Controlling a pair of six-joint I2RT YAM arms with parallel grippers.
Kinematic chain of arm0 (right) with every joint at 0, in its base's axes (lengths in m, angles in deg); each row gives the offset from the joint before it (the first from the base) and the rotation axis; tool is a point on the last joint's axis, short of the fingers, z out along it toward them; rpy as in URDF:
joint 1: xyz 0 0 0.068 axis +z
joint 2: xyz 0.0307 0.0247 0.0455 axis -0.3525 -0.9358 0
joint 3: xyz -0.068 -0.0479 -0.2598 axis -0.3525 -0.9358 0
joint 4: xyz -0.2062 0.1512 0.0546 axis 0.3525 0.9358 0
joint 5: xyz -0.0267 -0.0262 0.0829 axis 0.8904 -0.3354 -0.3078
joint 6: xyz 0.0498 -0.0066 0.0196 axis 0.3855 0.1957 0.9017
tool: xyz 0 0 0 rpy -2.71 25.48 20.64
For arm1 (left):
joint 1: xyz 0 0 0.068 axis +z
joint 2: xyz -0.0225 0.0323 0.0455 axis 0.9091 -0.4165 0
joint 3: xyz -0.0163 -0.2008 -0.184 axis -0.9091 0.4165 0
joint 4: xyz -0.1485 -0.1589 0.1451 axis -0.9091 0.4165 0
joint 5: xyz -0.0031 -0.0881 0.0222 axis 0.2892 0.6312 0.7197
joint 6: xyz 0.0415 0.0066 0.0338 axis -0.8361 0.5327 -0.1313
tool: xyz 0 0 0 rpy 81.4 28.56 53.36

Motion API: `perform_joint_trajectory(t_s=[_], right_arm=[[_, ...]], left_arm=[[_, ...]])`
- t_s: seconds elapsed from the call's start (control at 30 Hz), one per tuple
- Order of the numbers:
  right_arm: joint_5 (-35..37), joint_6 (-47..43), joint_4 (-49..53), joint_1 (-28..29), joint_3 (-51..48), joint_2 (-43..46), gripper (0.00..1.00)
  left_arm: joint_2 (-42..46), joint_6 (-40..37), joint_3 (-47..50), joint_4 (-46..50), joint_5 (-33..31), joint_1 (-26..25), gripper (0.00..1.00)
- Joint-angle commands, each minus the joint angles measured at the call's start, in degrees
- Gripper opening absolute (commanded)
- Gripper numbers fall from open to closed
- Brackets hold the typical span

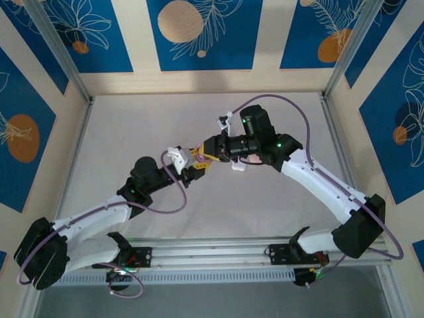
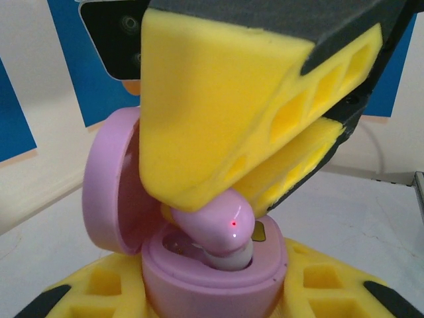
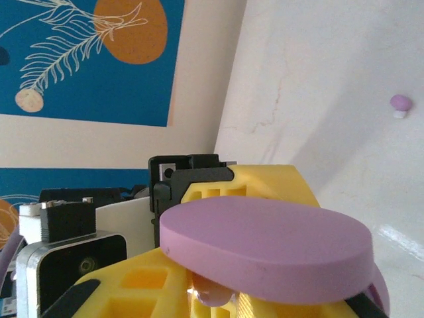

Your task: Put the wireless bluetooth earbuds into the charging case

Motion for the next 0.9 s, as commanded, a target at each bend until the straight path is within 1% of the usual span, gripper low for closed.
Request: perform_joint_trajectory(t_s=[0.0, 0.17, 0.5, 0.6, 0.73, 0.87], right_arm=[[3.5, -2.9, 7.0, 0.7, 1.6, -1.1, 0.24], [4.9, -2.8, 7.8, 0.8, 1.9, -0.9, 0.25], [5.1, -3.1, 8.4, 0.8, 2.9, -0.3, 0.28], [4.0, -3.8, 7.9, 0.9, 3.2, 0.7, 0.32], [2.8, -5.4, 5.3, 0.8, 2.7, 4.0, 0.41], [4.6, -8.0, 4.0, 0.8, 2.2, 8.3, 0.44]], left_arm=[[0.8, 0.5, -0.2, -4.9, -0.5, -0.5, 0.23], [1.1, 0.5, -0.2, -4.7, -0.5, -0.6, 0.22], [1.3, 0.5, 0.0, -4.5, -0.7, -0.6, 0.22], [1.6, 0.3, 0.2, -4.1, -1.3, -0.6, 0.23], [2.5, -0.4, 0.5, -2.6, -2.4, -0.6, 0.23], [3.5, -0.6, 0.8, -1.3, -4.4, -0.5, 0.22]])
